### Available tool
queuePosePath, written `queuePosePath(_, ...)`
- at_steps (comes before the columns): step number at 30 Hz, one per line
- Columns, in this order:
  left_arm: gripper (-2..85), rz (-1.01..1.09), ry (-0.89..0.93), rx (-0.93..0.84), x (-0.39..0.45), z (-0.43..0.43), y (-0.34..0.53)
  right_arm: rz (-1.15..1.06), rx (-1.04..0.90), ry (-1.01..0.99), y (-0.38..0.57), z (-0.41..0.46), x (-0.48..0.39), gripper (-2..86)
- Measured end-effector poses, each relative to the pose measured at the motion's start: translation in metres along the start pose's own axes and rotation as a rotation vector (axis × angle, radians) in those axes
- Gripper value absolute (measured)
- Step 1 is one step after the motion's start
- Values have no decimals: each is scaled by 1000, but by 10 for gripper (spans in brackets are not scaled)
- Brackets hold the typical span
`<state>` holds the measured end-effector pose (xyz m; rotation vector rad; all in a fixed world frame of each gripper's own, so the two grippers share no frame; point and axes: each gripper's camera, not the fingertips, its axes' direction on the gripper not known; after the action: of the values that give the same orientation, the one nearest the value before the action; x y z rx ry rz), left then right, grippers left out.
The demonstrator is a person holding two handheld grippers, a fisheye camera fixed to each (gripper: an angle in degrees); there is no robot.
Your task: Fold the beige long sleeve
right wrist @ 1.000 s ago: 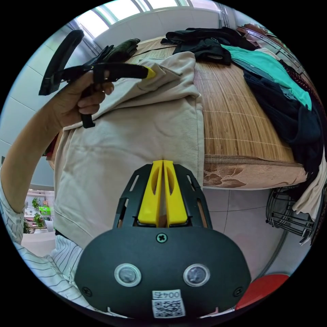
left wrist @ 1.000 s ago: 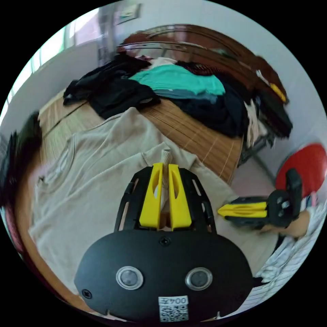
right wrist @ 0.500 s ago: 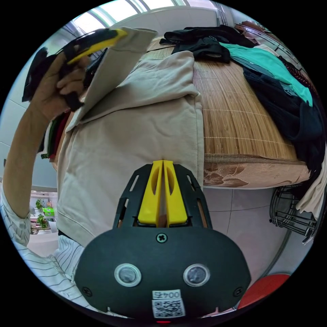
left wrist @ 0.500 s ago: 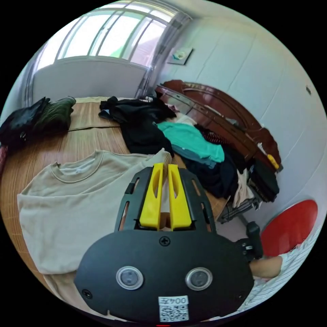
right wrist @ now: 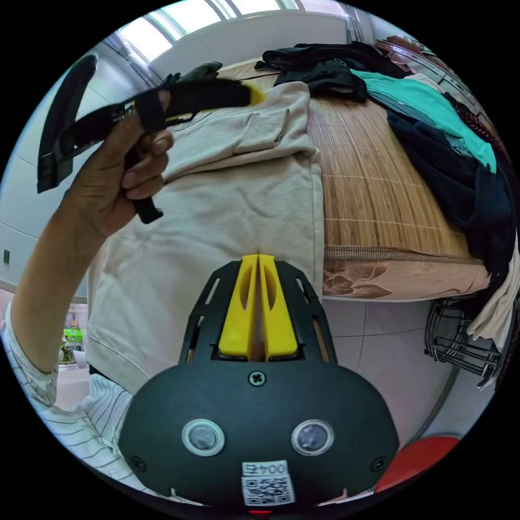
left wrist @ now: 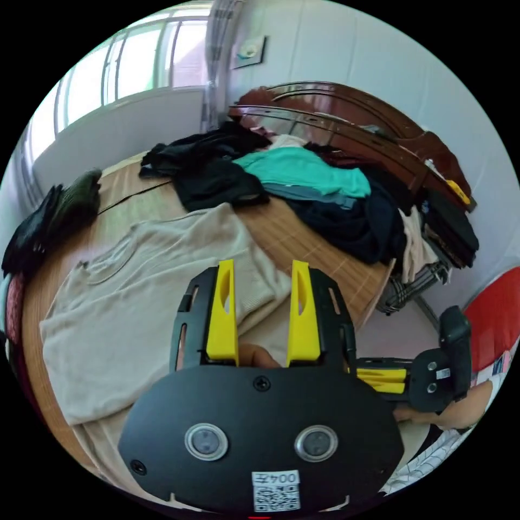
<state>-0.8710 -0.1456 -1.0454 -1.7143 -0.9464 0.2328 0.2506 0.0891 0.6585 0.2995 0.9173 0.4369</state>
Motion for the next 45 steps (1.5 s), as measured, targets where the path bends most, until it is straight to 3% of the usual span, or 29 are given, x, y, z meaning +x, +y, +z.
queuePosePath(4,99,-215,-56,-231,-103,31,-15,-34,-4,61,0,1,-9,-6)
queuePosePath(11,94,-386,-283,-1,-177,-212,68,-1,-1,5,1,0,0,-6)
queuePosePath(16,96,-532,-403,-69,-213,-268,103,28,-5,-38,1,0,7,-6)
queuePosePath(23,100,-611,-426,-67,-205,-267,-38,9,-9,29,0,1,-9,-6)
queuePosePath(30,94,-601,-472,-185,-193,-257,-162,-8,-13,76,-2,2,-22,-7)
queuePosePath(39,75,-577,-272,-164,-182,-347,-300,-34,-16,132,-3,5,-40,-6)
queuePosePath(45,69,-759,197,-69,-261,-415,-292,-43,-18,147,-5,7,-48,-7)
